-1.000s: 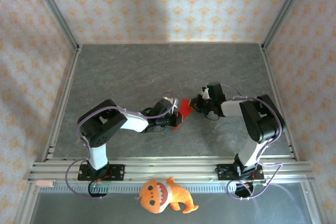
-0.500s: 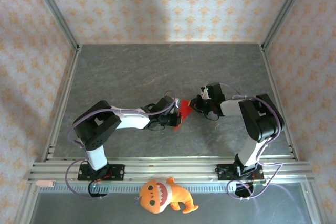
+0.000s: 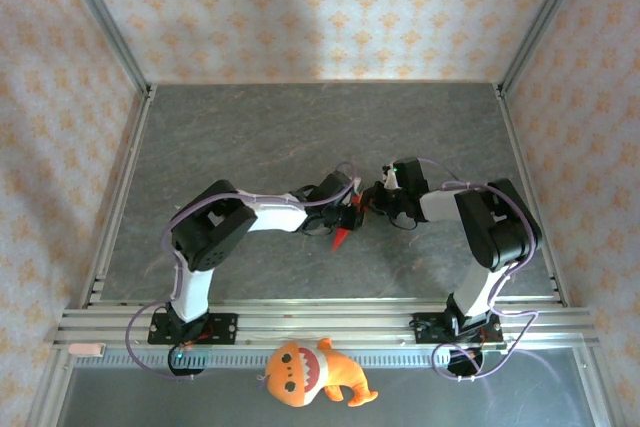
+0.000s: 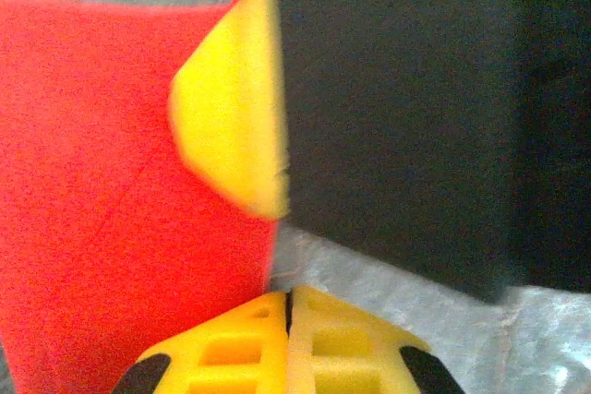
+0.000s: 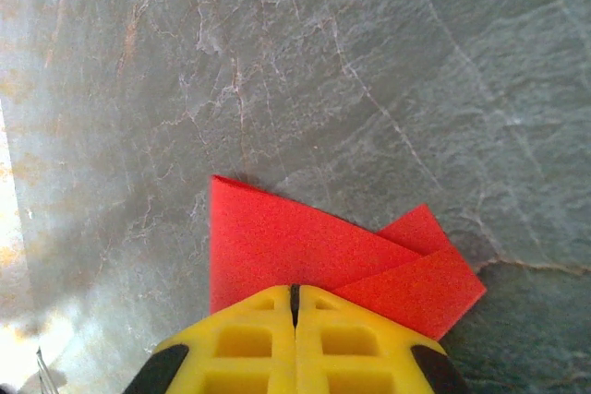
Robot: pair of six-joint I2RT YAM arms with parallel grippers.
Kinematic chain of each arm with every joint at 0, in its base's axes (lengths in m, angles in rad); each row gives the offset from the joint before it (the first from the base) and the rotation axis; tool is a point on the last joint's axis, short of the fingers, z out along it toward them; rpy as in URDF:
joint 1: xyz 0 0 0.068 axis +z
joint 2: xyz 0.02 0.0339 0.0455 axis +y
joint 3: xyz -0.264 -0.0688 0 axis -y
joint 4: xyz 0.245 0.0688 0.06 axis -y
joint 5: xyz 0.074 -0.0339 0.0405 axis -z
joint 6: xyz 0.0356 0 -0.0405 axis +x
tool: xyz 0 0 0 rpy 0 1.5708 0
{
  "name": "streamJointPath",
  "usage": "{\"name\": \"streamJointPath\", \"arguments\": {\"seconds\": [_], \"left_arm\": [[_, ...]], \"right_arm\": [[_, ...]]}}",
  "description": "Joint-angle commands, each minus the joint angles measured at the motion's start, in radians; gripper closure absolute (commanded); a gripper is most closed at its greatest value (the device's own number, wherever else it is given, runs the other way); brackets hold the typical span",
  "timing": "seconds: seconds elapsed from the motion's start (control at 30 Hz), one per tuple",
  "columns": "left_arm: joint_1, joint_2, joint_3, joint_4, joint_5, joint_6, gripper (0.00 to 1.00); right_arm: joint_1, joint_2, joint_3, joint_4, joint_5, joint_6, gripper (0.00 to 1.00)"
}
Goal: Fold a paper plane with a square sheet of paper (pick it up from the middle)
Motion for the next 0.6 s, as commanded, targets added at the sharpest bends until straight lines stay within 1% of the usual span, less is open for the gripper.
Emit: {"name": "streamJointPath", "arguments": {"seconds": [0.0, 0.2, 0.23, 0.37, 0.43, 0.57], "left_arm": [[-0.006, -0.011, -0.05, -0.052, 0.009, 0.016, 1.0], [-0.022, -0.058, -0.121, -0.078, 0.003, 0.005, 1.0], [-0.028, -0.094, -0.133, -0.083, 0.001, 0.007, 1.0], [-0.043, -0.131, -0.192, -0.096, -0.01, 0.01, 1.0], [-0.044, -0.152, -0.239, -0.071, -0.002, 0.005, 1.0], [-0.046, -0.216, -0.329, 0.0, 0.031, -0.051, 1.0]], "right_arm": [[-0.003, 0.058, -0.046, -0.104, 0.13, -0.04, 1.0], [-0.004, 0.078, -0.04, -0.112, 0.136, -0.052, 1.0], [-0.004, 0.079, -0.038, -0.112, 0.137, -0.054, 1.0], [-0.006, 0.085, -0.025, -0.121, 0.134, -0.063, 1.0], [-0.005, 0.089, -0.019, -0.124, 0.131, -0.066, 1.0], [-0.005, 0.088, -0.009, -0.127, 0.118, -0.073, 1.0]]}}
